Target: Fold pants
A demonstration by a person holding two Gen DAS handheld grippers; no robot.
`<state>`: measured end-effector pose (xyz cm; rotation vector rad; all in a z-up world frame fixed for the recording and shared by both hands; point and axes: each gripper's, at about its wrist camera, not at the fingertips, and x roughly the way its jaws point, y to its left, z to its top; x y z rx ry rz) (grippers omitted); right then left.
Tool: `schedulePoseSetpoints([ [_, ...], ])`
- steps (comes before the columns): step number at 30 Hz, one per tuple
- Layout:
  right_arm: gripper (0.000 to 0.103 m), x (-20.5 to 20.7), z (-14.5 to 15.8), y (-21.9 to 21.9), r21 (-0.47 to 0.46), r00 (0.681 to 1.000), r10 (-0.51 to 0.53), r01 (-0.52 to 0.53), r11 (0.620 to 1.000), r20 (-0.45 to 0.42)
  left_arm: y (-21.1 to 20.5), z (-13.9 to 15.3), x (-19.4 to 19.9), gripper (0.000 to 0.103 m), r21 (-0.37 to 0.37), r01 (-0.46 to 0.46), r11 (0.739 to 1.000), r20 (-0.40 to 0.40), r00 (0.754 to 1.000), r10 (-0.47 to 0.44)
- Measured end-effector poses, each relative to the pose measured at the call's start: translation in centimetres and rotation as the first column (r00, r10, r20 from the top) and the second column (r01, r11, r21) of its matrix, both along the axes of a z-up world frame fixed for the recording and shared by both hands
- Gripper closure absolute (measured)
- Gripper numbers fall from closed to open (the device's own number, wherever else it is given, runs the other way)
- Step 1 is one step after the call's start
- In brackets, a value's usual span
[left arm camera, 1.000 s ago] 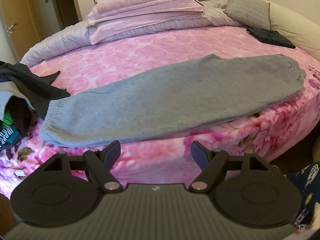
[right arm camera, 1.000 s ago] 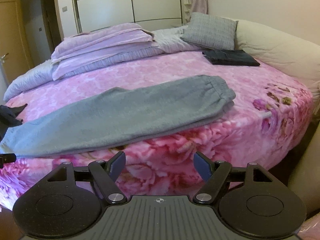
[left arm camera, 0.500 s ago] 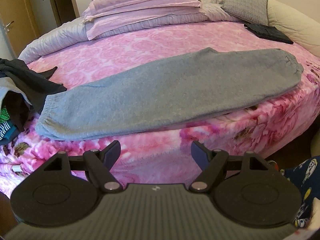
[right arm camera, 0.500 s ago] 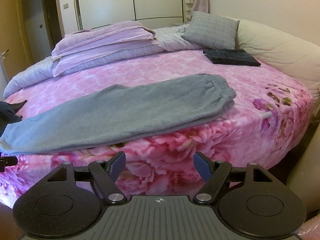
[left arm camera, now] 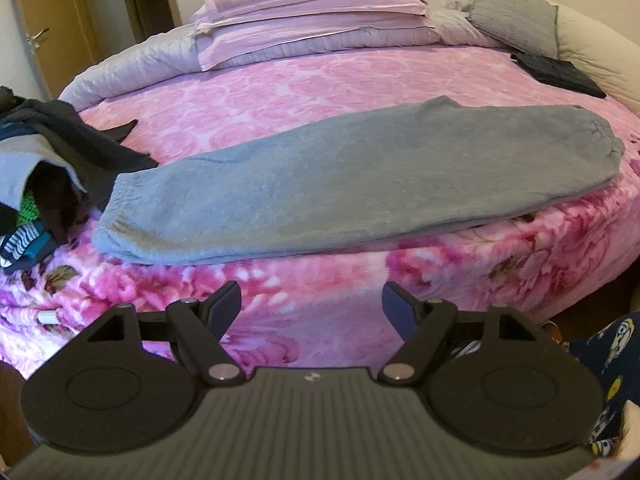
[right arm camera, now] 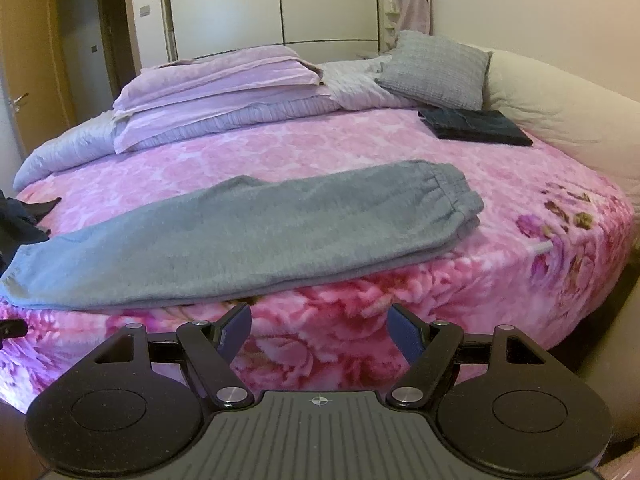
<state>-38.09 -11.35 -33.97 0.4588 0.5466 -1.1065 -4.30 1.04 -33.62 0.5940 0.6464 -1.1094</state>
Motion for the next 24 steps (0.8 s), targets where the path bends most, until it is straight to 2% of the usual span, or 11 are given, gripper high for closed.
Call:
schedulePoseSetpoints([
  [3,0.031,0.2,-0.1,-0.7,-0.001,1.0,0.005,-0.005,1.0,-0.007,0.3,-0.3,1.1,0.029,-0.006,-0.03,1.0,-0.016,0.999,0.03],
  [5,0.031,0.3,-0.4,-1.2,0.003,1.0,0.004,-0.004,1.0,-0.016,0.5,-0.9,2.8,0.028,-0.02,-0.065,0.998,-0.076,0.995,0.063],
  [7,0.031,0.4,-0.7,-1.9,0.013,1.0,0.003,-0.003,1.0,-0.023,0.8,-1.7,5.0,0.029,-0.037,-0.133,0.99,-0.159,0.979,0.125],
  [11,0.031,0.4,-1.5,-3.8,0.031,0.999,-0.013,0.014,0.999,-0.037,1.5,-3.6,10.3,0.029,-0.104,-0.285,0.953,-0.343,0.91,0.235],
  [14,0.031,0.2,-2.0,-5.5,0.046,0.998,-0.038,0.04,0.998,-0.042,1.5,-5.2,14.2,0.03,-0.133,-0.41,0.902,-0.443,0.839,0.316],
  [17,0.031,0.0,-2.5,-7.2,0.066,0.996,-0.07,0.073,0.995,-0.047,1.3,-6.7,17.3,0.033,-0.146,-0.505,0.851,-0.502,0.779,0.376],
  [22,0.031,0.3,-3.1,-8.9,0.09,0.995,-0.086,0.09,0.992,-0.047,1.4,-8.6,21.2,0.036,-0.164,-0.608,0.777,-0.575,0.698,0.426],
  [24,0.031,0.4,-3.3,-9.3,0.097,0.995,-0.089,0.093,0.991,-0.045,1.6,-9.0,22.1,0.037,-0.183,-0.633,0.752,-0.597,0.679,0.427],
])
